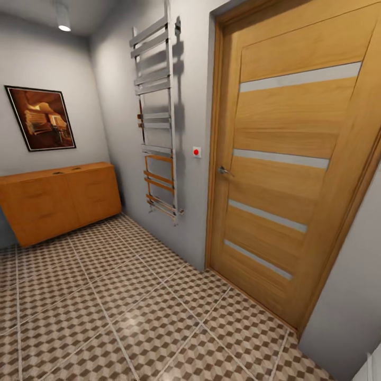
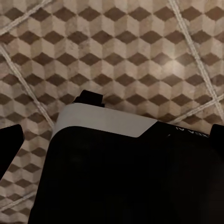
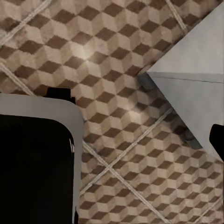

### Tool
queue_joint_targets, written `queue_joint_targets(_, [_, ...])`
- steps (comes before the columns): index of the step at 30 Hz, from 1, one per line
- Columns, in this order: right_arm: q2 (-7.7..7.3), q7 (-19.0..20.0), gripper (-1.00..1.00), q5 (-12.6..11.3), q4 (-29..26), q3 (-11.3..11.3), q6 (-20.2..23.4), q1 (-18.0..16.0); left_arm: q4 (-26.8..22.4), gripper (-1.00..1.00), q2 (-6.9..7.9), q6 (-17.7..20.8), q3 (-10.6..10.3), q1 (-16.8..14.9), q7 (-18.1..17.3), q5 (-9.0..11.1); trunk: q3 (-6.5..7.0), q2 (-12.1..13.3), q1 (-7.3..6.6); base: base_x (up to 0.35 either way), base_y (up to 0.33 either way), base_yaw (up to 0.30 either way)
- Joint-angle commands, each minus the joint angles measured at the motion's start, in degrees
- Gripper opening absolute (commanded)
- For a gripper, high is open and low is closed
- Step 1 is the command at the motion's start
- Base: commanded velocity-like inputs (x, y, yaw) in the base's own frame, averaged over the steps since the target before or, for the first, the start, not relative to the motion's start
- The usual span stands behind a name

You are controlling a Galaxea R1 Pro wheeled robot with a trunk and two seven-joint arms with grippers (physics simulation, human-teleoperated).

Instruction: Take the four mousetraps from the cabinet in the bathroom and place them on the bathroom floor. Make sure all four end up on the same floor surface, and ensure that at least two of them are either under or directly next to the same bathroom sink.

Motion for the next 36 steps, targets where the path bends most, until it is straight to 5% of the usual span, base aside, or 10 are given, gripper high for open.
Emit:
queue_joint_targets(1, [0.00, 0.06, 1.00, 1.16, 0.19, -0.49, -0.33, -0.07, 0.03, 1.00, -0.03, -0.16, -0.47, -0.04, 0.19, 0.47, -0.06, -0.04, 0.00, 0.000, 0.000, 0.278])
queue_joint_targets(12, [0.55, 4.11, 1.00, 5.93, 0.20, -0.53, -0.23, -0.07, 0.04, 1.00, -0.05, -0.16, -0.49, -0.04, 0.19, 0.42, -0.06, -0.04, 0.00, 0.000, 0.000, 0.278])
queue_joint_targets(36, [0.52, 5.16, 1.00, 6.74, 0.21, -0.58, -0.18, -0.07, 0.04, 1.00, -0.02, -0.13, -0.45, -0.04, 0.19, 0.47, -0.06, -0.04, 0.00, 0.000, 0.000, 0.278])
